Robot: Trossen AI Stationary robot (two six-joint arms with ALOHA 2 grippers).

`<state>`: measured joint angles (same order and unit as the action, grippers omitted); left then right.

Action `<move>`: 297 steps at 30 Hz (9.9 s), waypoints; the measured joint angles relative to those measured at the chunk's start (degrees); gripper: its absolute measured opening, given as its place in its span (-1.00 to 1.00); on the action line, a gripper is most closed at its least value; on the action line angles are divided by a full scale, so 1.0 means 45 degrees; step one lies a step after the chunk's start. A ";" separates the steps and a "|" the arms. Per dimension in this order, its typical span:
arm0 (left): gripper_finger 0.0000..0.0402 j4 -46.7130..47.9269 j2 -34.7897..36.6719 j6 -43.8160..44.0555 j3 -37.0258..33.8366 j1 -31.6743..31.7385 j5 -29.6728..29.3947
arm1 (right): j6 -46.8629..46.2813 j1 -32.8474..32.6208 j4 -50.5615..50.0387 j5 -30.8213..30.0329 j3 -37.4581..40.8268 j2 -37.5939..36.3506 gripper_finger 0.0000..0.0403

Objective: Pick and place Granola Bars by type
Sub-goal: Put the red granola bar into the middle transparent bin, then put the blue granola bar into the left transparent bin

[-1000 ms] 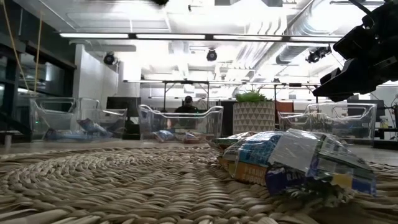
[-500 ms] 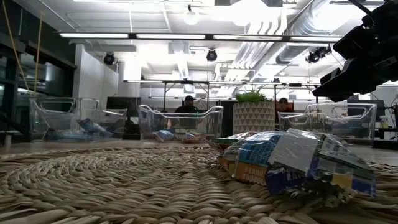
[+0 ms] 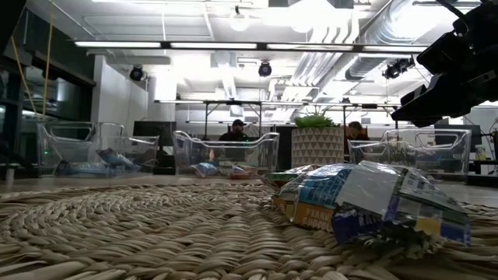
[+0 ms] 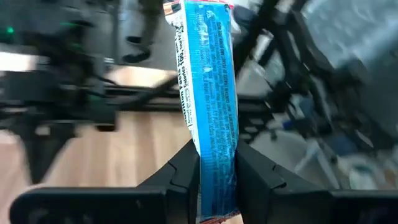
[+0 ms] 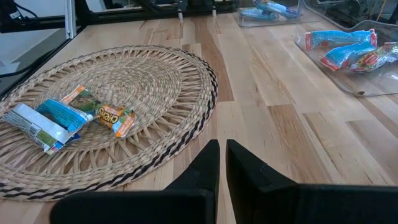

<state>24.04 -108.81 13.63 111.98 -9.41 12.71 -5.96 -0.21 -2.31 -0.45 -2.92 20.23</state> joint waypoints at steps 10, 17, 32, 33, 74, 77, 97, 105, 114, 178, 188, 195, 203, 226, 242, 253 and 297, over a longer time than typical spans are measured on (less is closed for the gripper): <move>-0.63 -0.0358 0.0000 0.2375 0.0137 0.1966 0.0699 | 0.0000 0.0000 0.0000 -0.0004 0.0000 0.0000 -0.94; -0.64 -0.1352 0.0587 0.2274 0.0141 0.2830 0.2134 | -0.0003 0.0000 -0.0001 0.0000 0.0000 0.0000 -0.94; -0.64 0.2276 0.4174 -0.0029 0.0152 0.6476 0.0303 | 0.0000 0.0000 0.0005 0.0001 0.0000 0.0000 -0.94; -0.64 0.2789 0.4290 -0.0096 0.0152 0.6757 -0.0118 | 0.0000 0.0000 0.0014 -0.0004 0.0000 0.0000 -0.94; -0.64 0.1977 0.4480 0.7396 -0.8959 1.1344 0.0109 | 0.0000 0.0000 0.0000 0.0001 0.0000 0.0000 -0.94; -0.64 0.1849 0.4394 0.7681 -0.9320 1.1142 -0.0166 | -0.0001 0.0000 0.0000 0.0001 0.0000 0.0000 -0.94; -0.64 -0.0961 0.1780 0.8787 -0.9631 1.0923 -0.0536 | 0.0000 -0.0003 0.0000 0.0003 0.0000 0.0000 -0.94; -0.59 -0.1217 0.1613 0.8702 -0.9631 1.0919 -0.0708 | 0.0000 0.0000 -0.0002 -0.0004 -0.0003 0.0000 -0.94; -0.31 -0.1429 0.1613 0.8364 -0.9631 1.0919 -0.0429 | 0.0000 0.0000 0.0000 -0.0004 0.0000 0.0000 -0.94; -0.77 -0.0037 1.2820 0.1933 -0.9626 0.1398 0.0017 | -0.0002 0.0000 0.0000 0.0001 0.0000 0.0000 -0.94; -0.77 0.0028 1.2563 0.2739 -0.9629 -0.1857 -0.2232 | 0.0000 0.0000 -0.0001 -0.0001 0.0000 -0.0002 -0.94; -0.77 -0.0123 1.1721 0.2996 -0.9631 -0.4039 -0.4029 | 0.0000 0.0000 0.0003 -0.0004 0.0000 0.0000 -0.94; -0.77 -0.0557 1.0944 0.3123 -0.9631 -0.5934 -0.5756 | 0.0000 0.0000 0.0005 0.0000 0.0000 0.0000 -0.94; -0.77 -0.0778 1.1658 0.1104 -0.9631 -0.7324 -0.8974 | 0.0000 0.0000 0.0000 -0.0003 0.0000 0.0000 -0.94; -0.77 -0.0925 1.3250 -0.0997 -0.9631 -0.7324 -0.9816 | 0.0000 0.0000 0.0000 -0.0002 0.0000 0.0000 -0.94; -0.77 -0.0876 1.3236 -0.0981 -0.9631 -0.7324 -0.9806 | -0.0001 0.0000 0.0000 -0.0002 0.0000 0.0000 -0.94; -0.77 -0.0598 1.3201 -0.0587 -0.9626 -0.3580 -1.2432 | -0.2742 0.0000 0.3328 -0.1396 -0.0005 0.0000 -0.94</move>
<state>21.35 -49.41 10.99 68.66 -25.52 -43.24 -18.30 -0.21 12.67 -6.73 -2.94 20.23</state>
